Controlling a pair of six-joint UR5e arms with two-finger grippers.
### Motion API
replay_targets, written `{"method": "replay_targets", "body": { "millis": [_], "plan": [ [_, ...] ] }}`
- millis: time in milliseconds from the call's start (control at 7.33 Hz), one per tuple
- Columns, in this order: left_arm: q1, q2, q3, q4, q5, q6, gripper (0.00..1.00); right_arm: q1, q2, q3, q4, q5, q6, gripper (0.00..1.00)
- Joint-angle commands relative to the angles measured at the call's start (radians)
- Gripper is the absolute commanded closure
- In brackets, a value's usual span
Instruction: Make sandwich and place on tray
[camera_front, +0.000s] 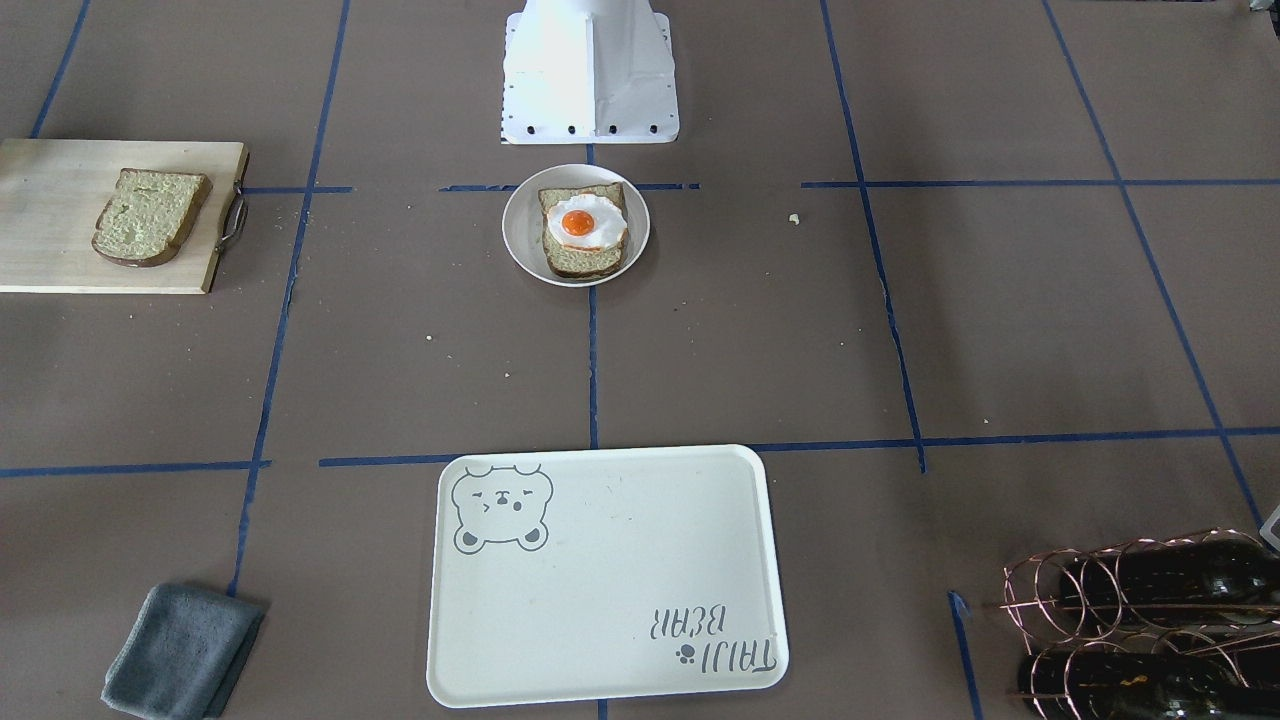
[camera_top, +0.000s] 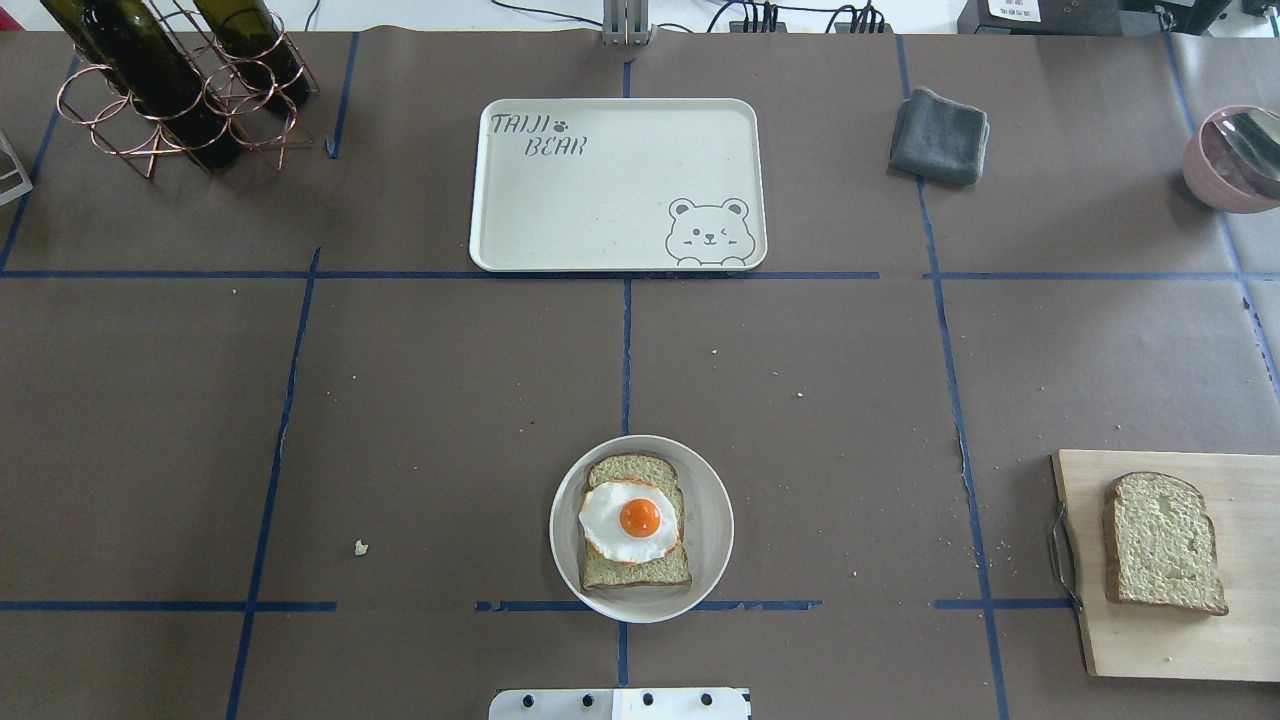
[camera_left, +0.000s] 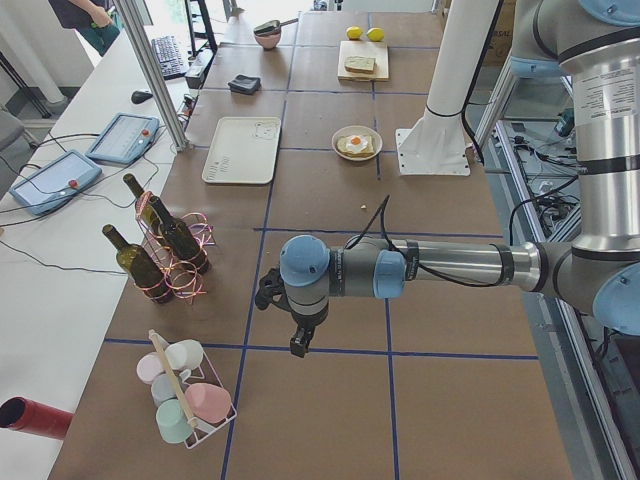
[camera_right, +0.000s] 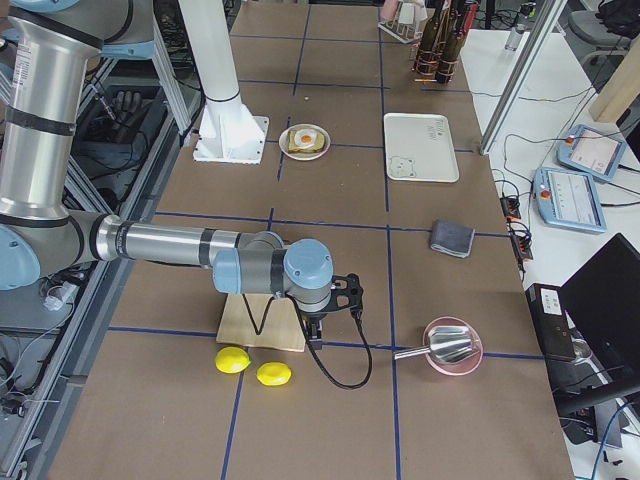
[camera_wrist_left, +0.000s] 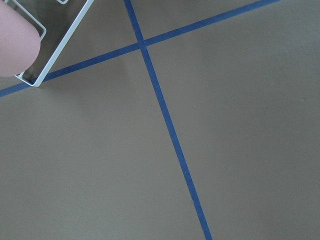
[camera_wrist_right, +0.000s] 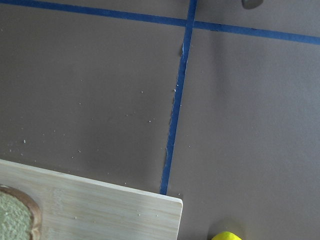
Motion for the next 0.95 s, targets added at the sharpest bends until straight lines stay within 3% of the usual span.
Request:
{"method": "replay_targets", "body": {
  "millis": [0, 136, 409, 545, 818],
  "plan": [
    [-0.001, 0.0, -0.005, 0.0, 0.0, 0.0, 0.0, -0.002, -0.046, 0.018, 0.247, 0.017, 0.047, 0.0],
    [-0.001, 0.0, -0.004, 0.0, 0.0, -0.001, 0.0, -0.014, -0.09, 0.018, 0.377, 0.02, 0.188, 0.0],
    [-0.001, 0.0, -0.004, 0.0, 0.0, -0.001, 0.0, -0.174, -0.144, 0.017, 0.577, 0.016, 0.519, 0.01],
    [-0.001, 0.0, -0.005, 0.0, 0.0, -0.001, 0.0, -0.243, -0.181, 0.004, 0.738, 0.0, 0.697, 0.02],
    [-0.001, 0.0, -0.005, 0.0, 0.0, -0.001, 0.0, -0.366, -0.192, -0.113, 1.055, -0.048, 0.922, 0.08]
  ]
}}
